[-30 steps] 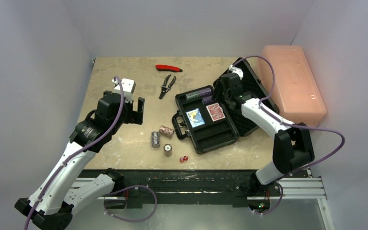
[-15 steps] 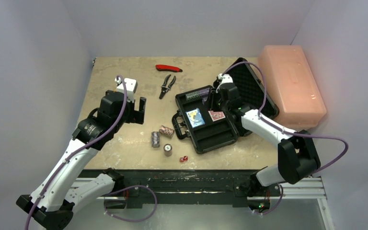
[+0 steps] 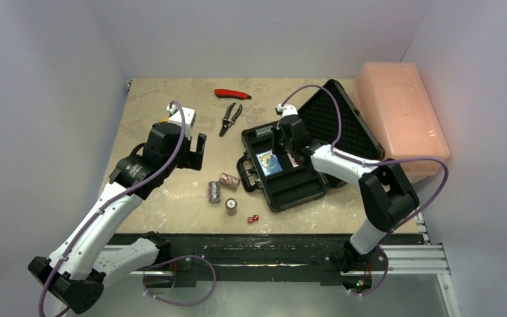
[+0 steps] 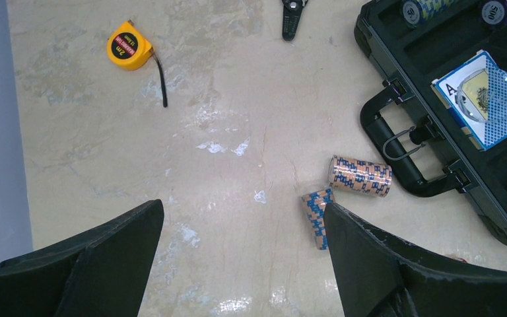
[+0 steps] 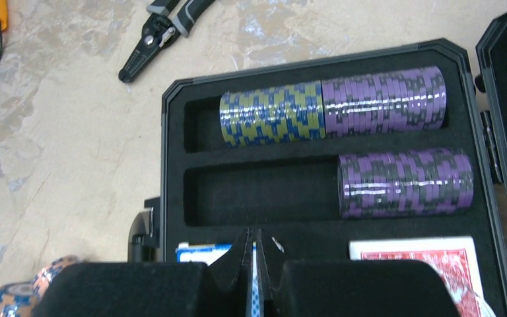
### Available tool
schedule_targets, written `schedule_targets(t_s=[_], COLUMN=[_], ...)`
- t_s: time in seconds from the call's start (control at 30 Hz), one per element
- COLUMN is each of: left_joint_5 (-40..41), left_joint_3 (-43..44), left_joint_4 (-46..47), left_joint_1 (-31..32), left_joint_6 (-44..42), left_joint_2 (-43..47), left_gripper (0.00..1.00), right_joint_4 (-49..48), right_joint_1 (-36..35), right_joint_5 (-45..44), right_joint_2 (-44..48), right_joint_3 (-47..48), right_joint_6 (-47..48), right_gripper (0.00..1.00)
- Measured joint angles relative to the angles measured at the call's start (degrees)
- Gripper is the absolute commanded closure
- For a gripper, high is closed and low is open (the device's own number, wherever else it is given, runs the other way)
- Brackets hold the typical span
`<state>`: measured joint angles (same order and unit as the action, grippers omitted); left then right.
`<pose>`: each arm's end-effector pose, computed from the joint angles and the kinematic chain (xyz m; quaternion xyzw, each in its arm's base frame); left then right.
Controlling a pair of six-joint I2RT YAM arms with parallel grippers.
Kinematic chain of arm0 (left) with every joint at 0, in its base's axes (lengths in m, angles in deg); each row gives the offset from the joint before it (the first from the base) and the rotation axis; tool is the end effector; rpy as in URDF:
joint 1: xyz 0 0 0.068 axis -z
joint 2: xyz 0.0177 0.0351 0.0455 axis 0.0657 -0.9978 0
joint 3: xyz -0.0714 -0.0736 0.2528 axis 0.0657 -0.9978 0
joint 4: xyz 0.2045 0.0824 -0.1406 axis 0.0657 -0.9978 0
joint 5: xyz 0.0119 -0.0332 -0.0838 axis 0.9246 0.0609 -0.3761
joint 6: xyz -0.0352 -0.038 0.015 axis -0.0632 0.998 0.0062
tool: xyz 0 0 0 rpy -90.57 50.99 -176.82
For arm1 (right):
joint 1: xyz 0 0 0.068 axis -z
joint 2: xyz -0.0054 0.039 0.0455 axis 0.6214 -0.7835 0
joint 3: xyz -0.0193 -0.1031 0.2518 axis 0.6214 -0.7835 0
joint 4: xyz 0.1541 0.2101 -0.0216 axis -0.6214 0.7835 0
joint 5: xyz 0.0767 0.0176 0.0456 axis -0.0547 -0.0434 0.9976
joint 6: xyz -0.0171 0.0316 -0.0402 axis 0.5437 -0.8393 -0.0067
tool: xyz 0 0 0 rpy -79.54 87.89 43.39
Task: Pack up texas hold em set
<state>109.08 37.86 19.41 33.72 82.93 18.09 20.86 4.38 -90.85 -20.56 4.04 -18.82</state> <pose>0.1698 -0.0842 0.3607 0.0792 0.8807 -0.0083 0.4669 0.3008 0.1986 0.2247 -0.0758 0.8762 0.1746 0.4429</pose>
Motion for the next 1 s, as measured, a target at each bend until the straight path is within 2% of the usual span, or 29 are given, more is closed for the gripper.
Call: schedule_targets(t_s=[0.6,0.73,1.0], left_joint_5=[-1.0,-1.1,-1.3], left_joint_3=[0.0,0.0,0.0], left_joint_4=[0.0,0.0,0.0], left_joint_1=[0.0,0.0,0.0], left_joint_6=[0.0,0.0,0.0], left_joint_2=[-1.4,-1.4,-1.4], left_gripper=[0.09,0.09,0.09], right_joint_4=[6.5,8.7,9.6], right_joint_1=[0.2,0.7,0.8], right_joint_5=[-11.9,-14.8,-15.0], right_joint_2=[-13.3,-14.2,-14.3], right_joint_3=[12.4,13.0,13.2], right_joint_6=[0.0,0.7,1.0], right_gripper=[0.99,0.99,0.96])
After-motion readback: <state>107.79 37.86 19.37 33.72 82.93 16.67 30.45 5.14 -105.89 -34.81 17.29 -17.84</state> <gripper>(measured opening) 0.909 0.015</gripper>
